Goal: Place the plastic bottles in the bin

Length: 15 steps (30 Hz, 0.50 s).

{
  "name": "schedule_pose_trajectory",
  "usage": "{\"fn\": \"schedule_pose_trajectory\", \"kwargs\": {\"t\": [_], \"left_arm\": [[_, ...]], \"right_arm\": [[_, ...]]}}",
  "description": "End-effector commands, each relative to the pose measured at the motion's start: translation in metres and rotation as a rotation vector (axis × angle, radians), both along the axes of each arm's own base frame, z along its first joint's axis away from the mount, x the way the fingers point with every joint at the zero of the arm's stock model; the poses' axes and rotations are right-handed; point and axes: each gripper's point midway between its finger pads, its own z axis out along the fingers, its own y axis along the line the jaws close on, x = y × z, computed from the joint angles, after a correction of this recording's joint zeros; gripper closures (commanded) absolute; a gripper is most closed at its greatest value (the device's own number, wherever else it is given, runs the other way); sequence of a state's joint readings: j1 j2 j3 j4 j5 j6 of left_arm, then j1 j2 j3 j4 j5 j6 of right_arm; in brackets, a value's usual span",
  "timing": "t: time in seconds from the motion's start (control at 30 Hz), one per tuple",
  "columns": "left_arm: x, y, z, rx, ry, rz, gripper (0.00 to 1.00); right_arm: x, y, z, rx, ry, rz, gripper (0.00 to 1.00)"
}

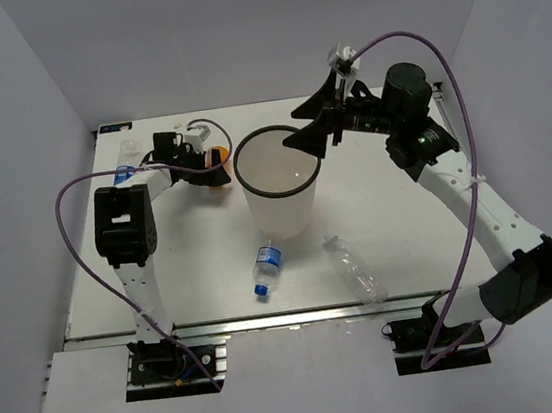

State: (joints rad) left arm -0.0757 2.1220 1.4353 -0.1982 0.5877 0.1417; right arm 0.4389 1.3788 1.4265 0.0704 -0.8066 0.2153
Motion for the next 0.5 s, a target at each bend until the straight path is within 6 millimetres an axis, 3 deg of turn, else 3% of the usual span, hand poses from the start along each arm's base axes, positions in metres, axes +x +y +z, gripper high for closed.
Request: {"fn": "schedule_pose_trajectory", "kwargs": {"t": [0.0, 0.07, 0.17, 0.2, 0.27, 0.3, 0.33, 0.37, 0.47], "left_arm": [[-0.011, -0.011, -0.003, -0.034, 0.061, -0.07, 0.02], [-0.007, -0.012, -0.001, -0.026, 0.046, -0.058, 0.03], [0.005, -0.01, 0.002, -0.005, 0.038, -0.006, 0.25], [0.013, -0.007, 0.007, 0.008, 0.031, 0.025, 0.46], [0.018, -0.001, 0.01, 0.028, 0.051, 0.078, 0.69], [0.025, 0.002, 0.016, 0.036, 0.04, 0.1, 0.9], [0.029, 0.008, 0.018, 0.059, 0.037, 0.135, 0.98], [0.029, 0.009, 0.02, 0.065, 0.046, 0.149, 1.0], [0.033, 0.01, 0.05, 0.05, -0.005, 0.174, 1.0]], "right_arm": [[-0.008, -0.01, 0.015, 0.014, -0.083, -0.031, 0.11], [-0.007, -0.015, 0.016, 0.018, -0.087, -0.06, 0.11], [-0.007, -0.017, 0.012, 0.023, -0.072, -0.084, 0.11], [-0.007, -0.019, 0.012, 0.025, -0.069, -0.094, 0.11], [-0.005, -0.021, 0.008, 0.024, -0.048, -0.115, 0.11], [-0.003, -0.023, 0.006, 0.023, -0.042, -0.132, 0.11], [-0.004, -0.025, 0.007, 0.026, -0.044, -0.142, 0.11], [-0.004, -0.027, 0.001, 0.025, -0.03, -0.154, 0.11], [-0.006, -0.033, -0.002, 0.033, -0.036, -0.196, 0.11]]}}
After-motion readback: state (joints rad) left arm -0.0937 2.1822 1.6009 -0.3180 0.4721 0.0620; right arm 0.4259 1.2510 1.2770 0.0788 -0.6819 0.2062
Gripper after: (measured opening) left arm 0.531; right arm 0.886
